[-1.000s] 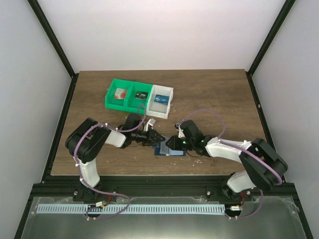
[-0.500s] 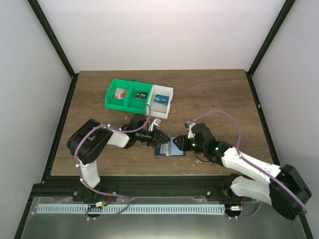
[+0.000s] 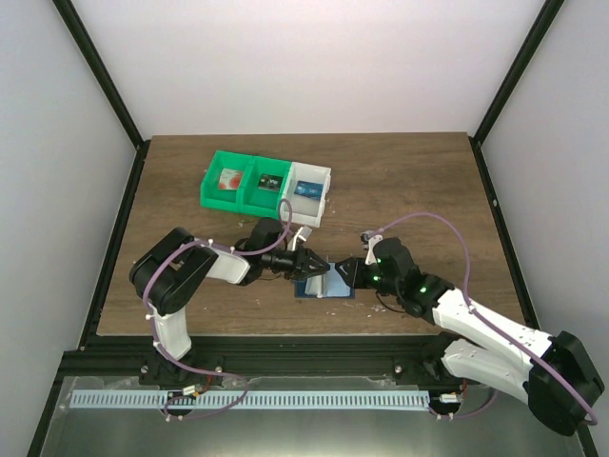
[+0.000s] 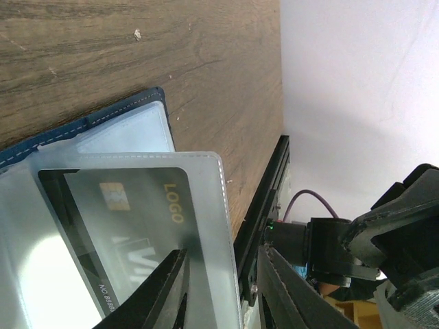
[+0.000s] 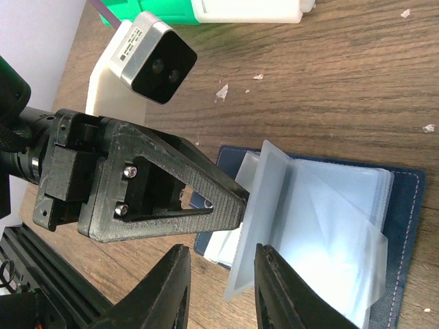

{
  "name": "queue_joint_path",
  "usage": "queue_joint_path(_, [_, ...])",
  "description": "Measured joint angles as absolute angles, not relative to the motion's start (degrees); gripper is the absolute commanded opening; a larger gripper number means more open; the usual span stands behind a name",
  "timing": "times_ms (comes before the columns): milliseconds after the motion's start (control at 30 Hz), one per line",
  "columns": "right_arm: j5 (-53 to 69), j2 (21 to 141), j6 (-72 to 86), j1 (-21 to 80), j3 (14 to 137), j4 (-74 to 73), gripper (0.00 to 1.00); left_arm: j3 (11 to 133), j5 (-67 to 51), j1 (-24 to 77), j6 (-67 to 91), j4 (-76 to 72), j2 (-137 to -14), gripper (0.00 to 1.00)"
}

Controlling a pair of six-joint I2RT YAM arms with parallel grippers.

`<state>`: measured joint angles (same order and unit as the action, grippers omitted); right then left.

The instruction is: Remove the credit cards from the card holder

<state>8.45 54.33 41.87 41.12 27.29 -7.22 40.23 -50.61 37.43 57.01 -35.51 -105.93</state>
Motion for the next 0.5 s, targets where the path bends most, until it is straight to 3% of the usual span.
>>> queue_joint_path(500, [8.45,54.7,41.85,41.12,27.27,-7.46,0.28,40.73,-50.17,37.45,56.18,-34.76,-105.93,0.35])
